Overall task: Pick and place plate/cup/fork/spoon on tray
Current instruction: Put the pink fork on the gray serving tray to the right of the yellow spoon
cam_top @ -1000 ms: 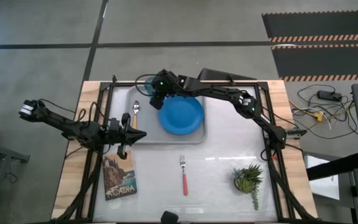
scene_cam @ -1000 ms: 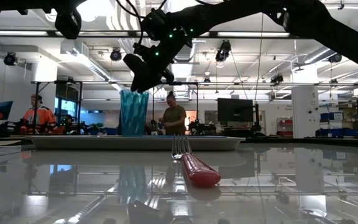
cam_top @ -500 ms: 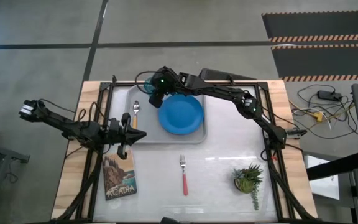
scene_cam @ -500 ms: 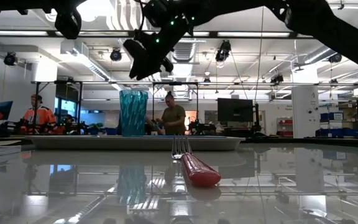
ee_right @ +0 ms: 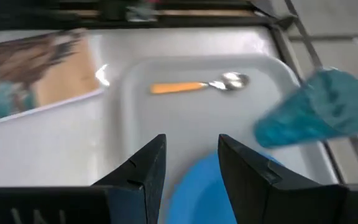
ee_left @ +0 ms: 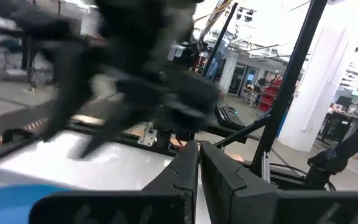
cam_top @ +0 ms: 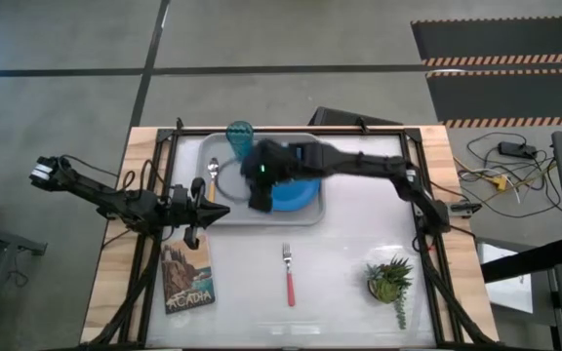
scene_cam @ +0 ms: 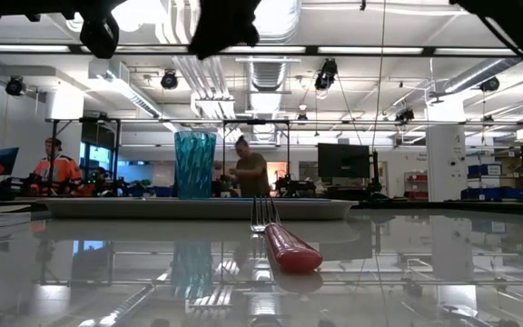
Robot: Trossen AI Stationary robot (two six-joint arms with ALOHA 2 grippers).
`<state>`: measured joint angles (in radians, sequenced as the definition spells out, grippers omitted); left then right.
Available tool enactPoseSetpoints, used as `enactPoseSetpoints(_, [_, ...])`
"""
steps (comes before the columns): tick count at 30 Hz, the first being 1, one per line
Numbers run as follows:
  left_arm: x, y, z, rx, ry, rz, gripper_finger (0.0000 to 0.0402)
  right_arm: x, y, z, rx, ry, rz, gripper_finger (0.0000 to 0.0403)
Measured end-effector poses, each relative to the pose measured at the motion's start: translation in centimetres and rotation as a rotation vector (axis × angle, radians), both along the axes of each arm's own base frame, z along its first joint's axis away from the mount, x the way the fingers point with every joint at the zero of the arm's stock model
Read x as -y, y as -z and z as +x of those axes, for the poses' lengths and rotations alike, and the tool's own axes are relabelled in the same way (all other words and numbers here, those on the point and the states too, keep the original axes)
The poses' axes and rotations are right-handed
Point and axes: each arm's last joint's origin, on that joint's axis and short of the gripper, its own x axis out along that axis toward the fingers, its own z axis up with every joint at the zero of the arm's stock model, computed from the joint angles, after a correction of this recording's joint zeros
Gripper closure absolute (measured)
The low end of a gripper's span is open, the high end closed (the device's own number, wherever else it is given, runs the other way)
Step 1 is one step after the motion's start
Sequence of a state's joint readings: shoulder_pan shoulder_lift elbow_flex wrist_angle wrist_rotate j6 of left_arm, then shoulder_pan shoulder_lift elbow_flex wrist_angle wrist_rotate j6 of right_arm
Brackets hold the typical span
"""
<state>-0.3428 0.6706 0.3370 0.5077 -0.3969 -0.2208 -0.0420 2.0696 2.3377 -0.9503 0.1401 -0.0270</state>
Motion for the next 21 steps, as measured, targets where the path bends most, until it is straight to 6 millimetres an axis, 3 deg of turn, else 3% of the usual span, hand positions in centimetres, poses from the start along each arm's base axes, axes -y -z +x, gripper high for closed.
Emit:
enactPoseSetpoints(6, [0.2, 0.4, 0.4, -0.024, 0.006, -0.028, 0.0402, -7.8, -0.2, -0.8, 0.026, -0.115, -0.132, 0.0270])
enactPoseSetpoints(10, [0.3, 0.5, 0.7, -0.036, 0.009, -0.048, 0.0402, -11.6, 0.3, -1.7, 0.054, -0.198, -0.145, 0.0271])
enactPoseSetpoints(16, [0.5, 0.4, 1.3, -0.041, 0.011, -0.072, 0.0402, -15.1, 1.7, -4.4, 0.119, -0.266, -0.168, 0.0271])
enactPoseSetpoints(21, [0.6, 0.3, 1.8, -0.020, 0.012, -0.081, 0.0402, -15.6, 3.7, -7.5, 0.190, -0.277, -0.157, 0.0271])
